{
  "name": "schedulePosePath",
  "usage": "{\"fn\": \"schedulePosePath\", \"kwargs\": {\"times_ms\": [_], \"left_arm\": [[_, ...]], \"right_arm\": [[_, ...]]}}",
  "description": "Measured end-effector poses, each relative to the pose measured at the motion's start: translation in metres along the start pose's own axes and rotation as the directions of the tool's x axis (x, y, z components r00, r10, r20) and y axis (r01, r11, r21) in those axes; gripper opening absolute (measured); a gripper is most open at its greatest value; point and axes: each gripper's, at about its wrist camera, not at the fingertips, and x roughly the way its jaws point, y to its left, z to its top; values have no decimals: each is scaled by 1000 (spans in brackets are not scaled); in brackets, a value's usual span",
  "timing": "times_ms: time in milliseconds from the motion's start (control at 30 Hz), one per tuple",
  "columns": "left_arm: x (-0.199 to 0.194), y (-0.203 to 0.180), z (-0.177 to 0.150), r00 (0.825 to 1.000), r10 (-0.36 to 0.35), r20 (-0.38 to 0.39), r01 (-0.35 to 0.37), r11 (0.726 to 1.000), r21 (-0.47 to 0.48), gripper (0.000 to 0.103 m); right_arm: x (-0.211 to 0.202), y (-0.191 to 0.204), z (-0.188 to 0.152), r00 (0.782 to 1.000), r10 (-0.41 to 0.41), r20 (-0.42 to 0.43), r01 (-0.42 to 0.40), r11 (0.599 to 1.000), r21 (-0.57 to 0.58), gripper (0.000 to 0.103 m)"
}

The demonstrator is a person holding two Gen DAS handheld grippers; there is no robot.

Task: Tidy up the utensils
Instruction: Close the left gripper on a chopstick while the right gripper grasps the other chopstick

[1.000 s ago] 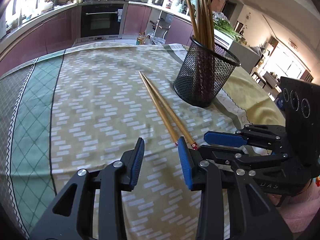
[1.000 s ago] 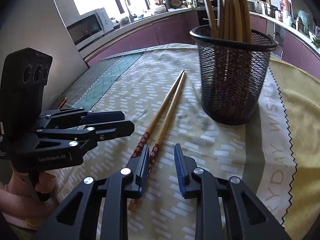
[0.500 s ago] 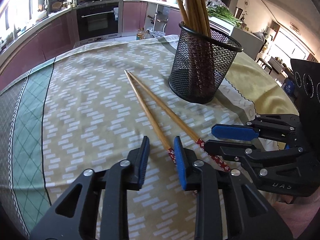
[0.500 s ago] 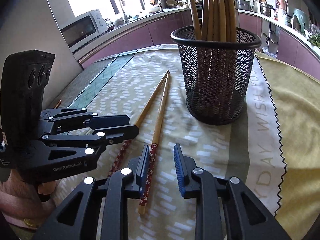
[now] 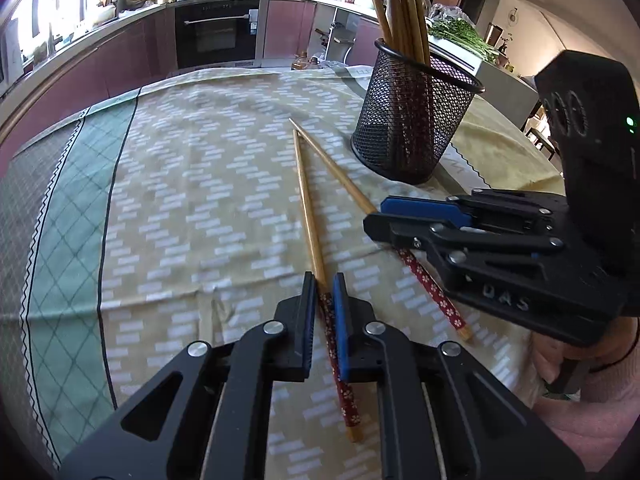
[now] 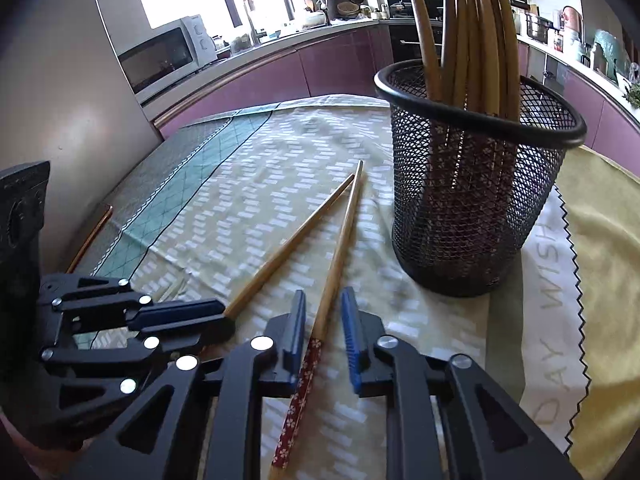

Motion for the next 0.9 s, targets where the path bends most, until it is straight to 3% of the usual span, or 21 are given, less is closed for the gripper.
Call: {"fn": "schedulePosePath", "kwargs": {"times_ms": [100, 500, 900], "left_arm": [[-1, 0, -1, 1000, -11, -4, 11, 1000, -1, 11], [-1, -1, 6, 1000, -15, 12, 15, 1000, -10, 24], [20, -4, 40, 1000, 14, 12, -15, 999, 50, 25]], "right_arm": [[-3, -6, -2, 1000, 2, -1, -2, 1000, 15, 8], [-15, -18, -14, 1000, 17, -6, -17, 998, 57, 6], [-18, -18, -19, 1000, 18, -9, -17, 999, 52, 6]]}}
